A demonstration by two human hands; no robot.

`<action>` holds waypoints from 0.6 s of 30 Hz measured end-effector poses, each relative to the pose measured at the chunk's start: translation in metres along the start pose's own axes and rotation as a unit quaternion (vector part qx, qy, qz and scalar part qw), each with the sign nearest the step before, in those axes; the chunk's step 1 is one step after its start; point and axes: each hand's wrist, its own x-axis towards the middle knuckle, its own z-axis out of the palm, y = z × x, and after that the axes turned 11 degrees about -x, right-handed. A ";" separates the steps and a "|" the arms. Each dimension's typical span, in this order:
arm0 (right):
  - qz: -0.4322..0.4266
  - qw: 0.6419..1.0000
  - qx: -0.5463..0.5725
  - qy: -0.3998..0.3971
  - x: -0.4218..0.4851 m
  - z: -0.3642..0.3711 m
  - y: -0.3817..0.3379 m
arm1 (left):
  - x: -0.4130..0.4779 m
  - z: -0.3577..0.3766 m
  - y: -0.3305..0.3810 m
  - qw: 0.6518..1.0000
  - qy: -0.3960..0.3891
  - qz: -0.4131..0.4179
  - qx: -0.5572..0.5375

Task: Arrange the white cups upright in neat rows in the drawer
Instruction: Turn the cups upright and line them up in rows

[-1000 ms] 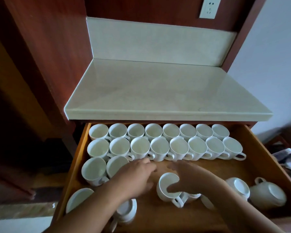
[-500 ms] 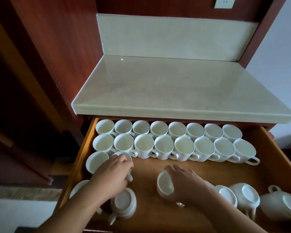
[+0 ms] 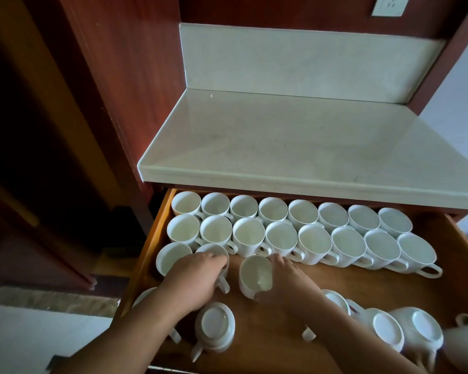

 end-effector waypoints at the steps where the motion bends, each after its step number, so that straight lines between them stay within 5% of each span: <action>1: 0.007 1.000 0.007 -0.001 0.000 0.001 0.000 | 0.001 0.001 -0.001 1.000 0.000 0.002 0.003; 12: 0.013 0.996 0.085 0.031 0.010 0.004 -0.020 | 0.004 0.010 -0.004 0.999 0.014 0.026 0.034; 18: 0.022 0.994 0.100 0.032 0.008 0.003 -0.016 | -0.012 -0.028 -0.032 0.996 0.048 0.023 -0.065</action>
